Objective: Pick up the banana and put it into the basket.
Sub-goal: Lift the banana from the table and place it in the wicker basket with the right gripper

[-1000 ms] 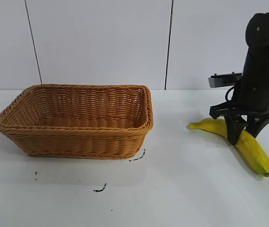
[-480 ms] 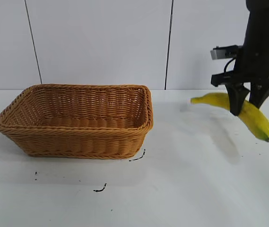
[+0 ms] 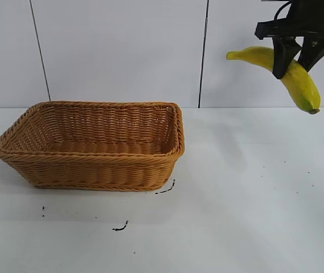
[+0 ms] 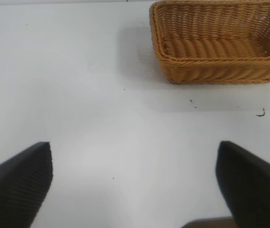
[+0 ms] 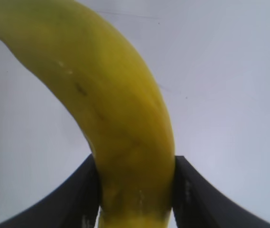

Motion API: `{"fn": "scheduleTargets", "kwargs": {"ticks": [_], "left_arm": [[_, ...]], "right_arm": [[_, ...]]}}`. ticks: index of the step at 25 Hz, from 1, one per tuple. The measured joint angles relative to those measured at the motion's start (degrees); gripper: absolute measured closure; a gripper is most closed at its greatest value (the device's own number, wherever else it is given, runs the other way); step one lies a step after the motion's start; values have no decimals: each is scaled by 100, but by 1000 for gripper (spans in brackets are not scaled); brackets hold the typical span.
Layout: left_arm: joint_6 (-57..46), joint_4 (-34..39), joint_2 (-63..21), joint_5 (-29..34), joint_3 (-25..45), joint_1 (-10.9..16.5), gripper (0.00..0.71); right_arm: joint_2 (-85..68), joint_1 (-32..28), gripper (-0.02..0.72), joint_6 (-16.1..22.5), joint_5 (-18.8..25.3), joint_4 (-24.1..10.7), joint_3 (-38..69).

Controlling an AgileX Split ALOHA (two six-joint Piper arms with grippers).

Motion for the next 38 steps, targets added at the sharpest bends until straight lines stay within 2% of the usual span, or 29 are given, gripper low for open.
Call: {"fn": "scheduleTargets", "kwargs": {"ticks": [4,8,16,18,25,30,38], "left_arm": [[0,0,0,0,0,0,17],[0,0,0,0,0,0,17],[0,0,0,0,0,0,17],[0,0,0,7,0,0,17],[0,0,0,2,0,0,17],[0,0,0,2,0,0,17],[0,0,0,2,0,0,17]], "right_arm": [[-92,477,412,-300,4,-59,-2],[-101,1070,412,-357,20,-223,-188],[87,2106,412,-583,-67,-332,-948],[247,2338,412,-742,-210,-346,-1124],[826,3047,412,-1531,-1256,-380,-1313],[1304,3193,412,-1665,-2025,-380,-1313],[1965,3193,412,-1671,-2137,-322,-1313]]}}
